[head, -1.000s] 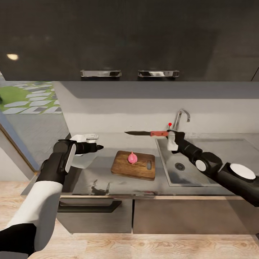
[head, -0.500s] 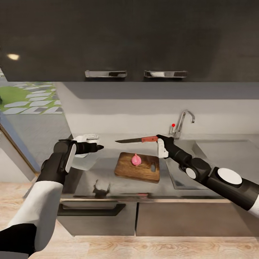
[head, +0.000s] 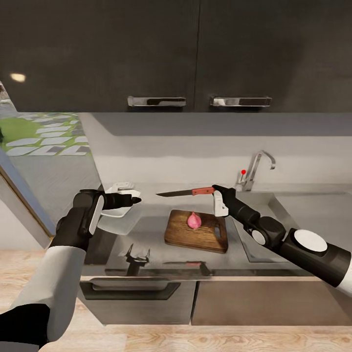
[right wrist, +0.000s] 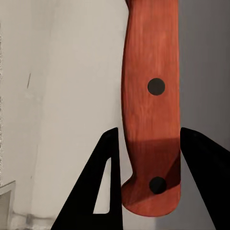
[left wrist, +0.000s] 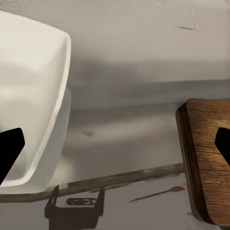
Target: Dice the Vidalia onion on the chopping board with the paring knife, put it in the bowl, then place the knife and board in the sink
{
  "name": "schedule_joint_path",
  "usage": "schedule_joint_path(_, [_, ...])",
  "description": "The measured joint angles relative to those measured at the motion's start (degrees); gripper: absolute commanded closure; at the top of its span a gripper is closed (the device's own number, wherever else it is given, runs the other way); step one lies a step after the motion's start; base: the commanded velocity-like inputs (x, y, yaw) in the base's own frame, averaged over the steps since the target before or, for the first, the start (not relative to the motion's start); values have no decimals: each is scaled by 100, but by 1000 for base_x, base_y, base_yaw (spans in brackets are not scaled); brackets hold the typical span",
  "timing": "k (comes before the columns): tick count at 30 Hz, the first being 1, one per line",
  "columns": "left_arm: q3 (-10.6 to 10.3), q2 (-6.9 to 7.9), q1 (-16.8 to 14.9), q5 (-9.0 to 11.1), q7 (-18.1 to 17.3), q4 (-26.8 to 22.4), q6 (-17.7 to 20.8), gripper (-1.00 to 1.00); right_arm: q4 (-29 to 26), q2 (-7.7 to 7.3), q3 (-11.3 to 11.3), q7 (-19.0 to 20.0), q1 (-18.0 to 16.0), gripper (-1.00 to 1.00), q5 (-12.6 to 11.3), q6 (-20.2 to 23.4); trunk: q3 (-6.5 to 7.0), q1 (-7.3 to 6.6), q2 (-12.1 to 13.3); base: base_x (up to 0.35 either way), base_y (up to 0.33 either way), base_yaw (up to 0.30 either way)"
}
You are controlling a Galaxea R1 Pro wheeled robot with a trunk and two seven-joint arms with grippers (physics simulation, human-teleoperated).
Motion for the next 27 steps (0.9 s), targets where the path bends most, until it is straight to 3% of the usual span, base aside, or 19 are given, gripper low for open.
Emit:
schedule_joint_path(9, [1, 0, 0, 0, 0, 1, 0, -100, 137, -37, 5, -3, 0, 100, 0, -58, 0, 0, 0, 1, 2, 0])
schedule_joint_path(21, [-3, -59, 0, 1, -5, -10, 12, -100, 289, -295, 5, -102, 0, 100, 1, -425, 0, 0, 0, 0, 0, 0])
schedule_joint_path(24, [-59, -153, 0, -3, -7, -11, 17, -100, 362, -320, 0, -259, 1, 100, 1, -445, 0, 0, 0, 0, 0, 0])
schedule_joint_path(27, [-279, -194, 0, -1, -46, -11, 35, -100, 397, -341, -3, -334, 2, 100, 1, -466, 0, 0, 0, 0, 0, 0])
